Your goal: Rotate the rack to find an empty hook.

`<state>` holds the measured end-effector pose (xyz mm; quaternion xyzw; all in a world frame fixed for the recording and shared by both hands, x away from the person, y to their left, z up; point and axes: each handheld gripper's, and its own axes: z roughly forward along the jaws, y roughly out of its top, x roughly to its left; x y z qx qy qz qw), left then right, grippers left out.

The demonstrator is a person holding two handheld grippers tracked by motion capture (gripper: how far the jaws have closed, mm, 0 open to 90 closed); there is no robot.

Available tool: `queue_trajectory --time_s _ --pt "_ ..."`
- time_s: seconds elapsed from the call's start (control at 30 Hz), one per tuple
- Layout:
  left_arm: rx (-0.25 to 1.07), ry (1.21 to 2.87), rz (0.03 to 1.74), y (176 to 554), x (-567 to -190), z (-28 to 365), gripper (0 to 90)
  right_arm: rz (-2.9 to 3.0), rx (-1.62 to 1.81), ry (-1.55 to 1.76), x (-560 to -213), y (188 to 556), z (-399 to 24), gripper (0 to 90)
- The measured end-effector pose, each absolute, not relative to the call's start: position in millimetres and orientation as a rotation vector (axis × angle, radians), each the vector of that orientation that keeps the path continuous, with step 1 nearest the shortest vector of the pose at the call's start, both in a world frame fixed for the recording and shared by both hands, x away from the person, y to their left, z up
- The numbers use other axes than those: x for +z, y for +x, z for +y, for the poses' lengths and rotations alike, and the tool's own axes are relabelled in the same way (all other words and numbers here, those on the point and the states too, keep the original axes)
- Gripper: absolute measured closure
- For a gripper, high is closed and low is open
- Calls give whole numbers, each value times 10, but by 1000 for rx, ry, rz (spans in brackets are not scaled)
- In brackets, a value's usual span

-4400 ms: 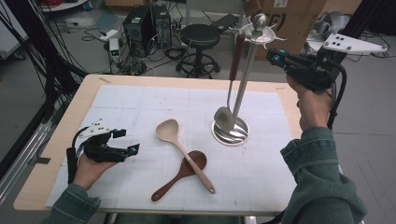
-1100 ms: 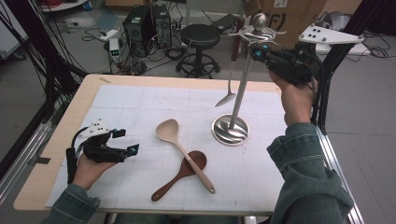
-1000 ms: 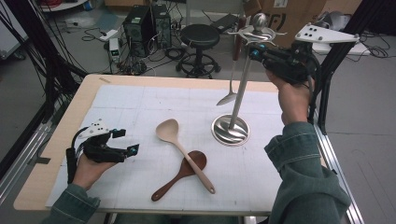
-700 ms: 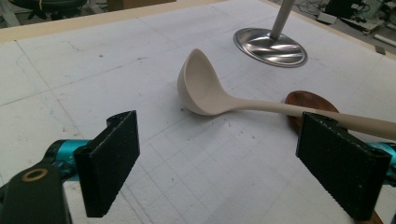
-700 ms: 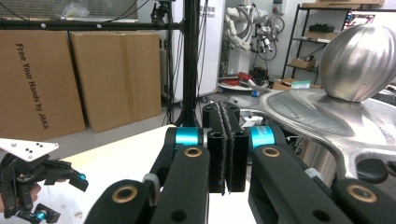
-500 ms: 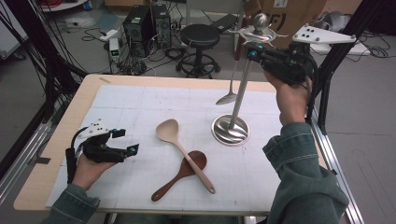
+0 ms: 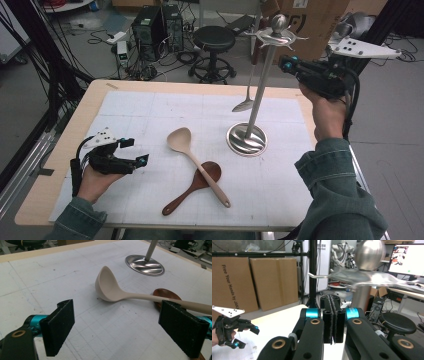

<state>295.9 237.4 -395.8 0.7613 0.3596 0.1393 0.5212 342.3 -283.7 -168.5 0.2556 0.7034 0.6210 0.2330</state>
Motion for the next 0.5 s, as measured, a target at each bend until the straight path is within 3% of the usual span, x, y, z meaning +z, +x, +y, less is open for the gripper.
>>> queue_trajectory --time_s 0.5 --pt "334 1822 860 2958 -3955 2376 142 1871 1719 752 -1622 3399 -3025 896"
